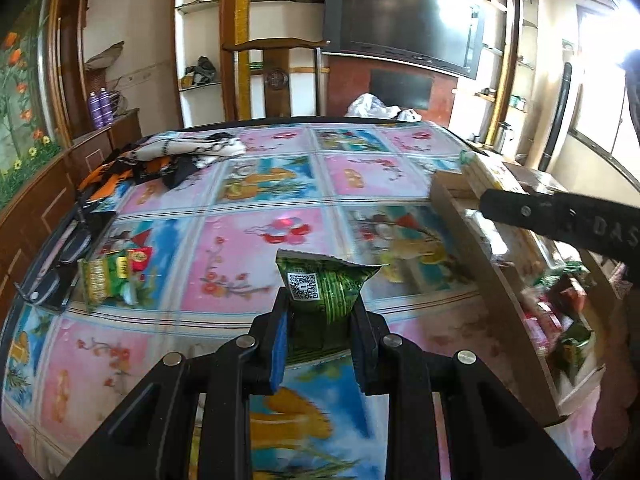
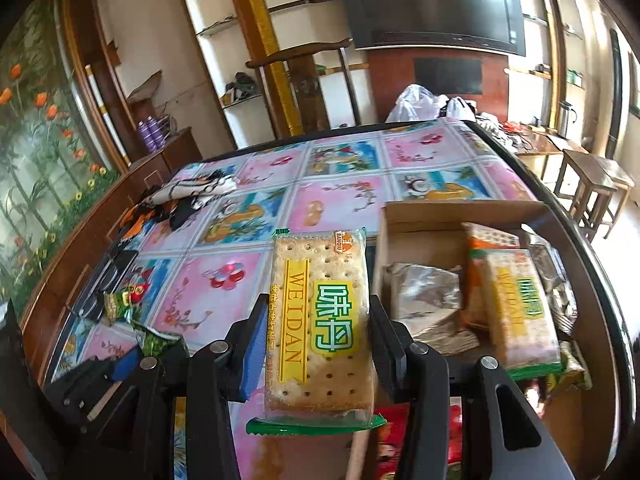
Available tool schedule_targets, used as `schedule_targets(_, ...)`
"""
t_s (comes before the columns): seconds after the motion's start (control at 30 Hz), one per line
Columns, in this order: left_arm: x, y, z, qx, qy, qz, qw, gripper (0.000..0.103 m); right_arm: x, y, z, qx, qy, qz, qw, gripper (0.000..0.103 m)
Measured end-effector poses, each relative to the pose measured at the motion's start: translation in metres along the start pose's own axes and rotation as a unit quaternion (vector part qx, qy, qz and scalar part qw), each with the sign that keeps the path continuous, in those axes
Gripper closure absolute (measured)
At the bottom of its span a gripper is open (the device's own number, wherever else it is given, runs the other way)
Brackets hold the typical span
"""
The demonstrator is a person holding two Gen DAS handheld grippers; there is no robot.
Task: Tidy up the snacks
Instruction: 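Carry the green pea bag with left and WEIDAN pack with right over the box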
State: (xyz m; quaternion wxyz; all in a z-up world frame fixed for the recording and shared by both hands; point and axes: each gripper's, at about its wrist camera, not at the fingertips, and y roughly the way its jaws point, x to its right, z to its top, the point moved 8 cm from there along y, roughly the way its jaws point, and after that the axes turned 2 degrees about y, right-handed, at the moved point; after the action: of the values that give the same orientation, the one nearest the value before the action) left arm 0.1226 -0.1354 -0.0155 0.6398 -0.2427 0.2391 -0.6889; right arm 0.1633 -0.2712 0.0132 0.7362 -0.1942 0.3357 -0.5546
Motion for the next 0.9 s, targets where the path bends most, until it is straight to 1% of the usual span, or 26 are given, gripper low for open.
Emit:
schedule_targets(0.17,0.041,-0.008,0.003,0.016,0.013,-0.035,0.9992,0.078,0.023,-0.01,0.005,0.011,0.021,-0.007,1.0,0.054)
schedule_targets(0.33,0.09,-0.024,0.009,0.041,0.032,-0.083,0.9952,0.078,0.056,-0.022,0.009,0.023,0.049,-0.019,0.998,0.054)
schedule_targets(0.43,0.12,-0.025,0.009,0.037,0.041,-0.115,0.9918,0.078,0.079,-0.029,0.01,0.027,0.068,-0.028,0.997,0.054)
schedule_targets(0.53,0.148,-0.019,0.004,0.021,0.056,-0.133,0.9893,0.078,0.101,-0.034,0.008,0.028,0.085,-0.038,0.995,0.054)
schedule_targets(0.63,0.168,-0.018,-0.002,0.016,0.08,-0.141,0.9867,0.078,0.12,-0.038,0.006,0.027,0.099,-0.048,0.994,0.054)
schedule_targets(0.7,0.174,-0.018,-0.005,0.017,0.093,-0.141,0.9855,0.078,0.133,-0.04,0.004,0.024,0.107,-0.06,0.992,0.054)
schedule_targets(0.83,0.179,-0.015,-0.011,0.009,0.103,-0.14,0.9848,0.078,0.158,-0.035,-0.003,0.003,0.128,-0.088,0.988,0.054)
schedule_targets(0.9,0.18,-0.011,-0.014,0.003,0.106,-0.137,0.9848,0.078,0.167,-0.032,-0.007,-0.01,0.141,-0.093,0.986,0.054)
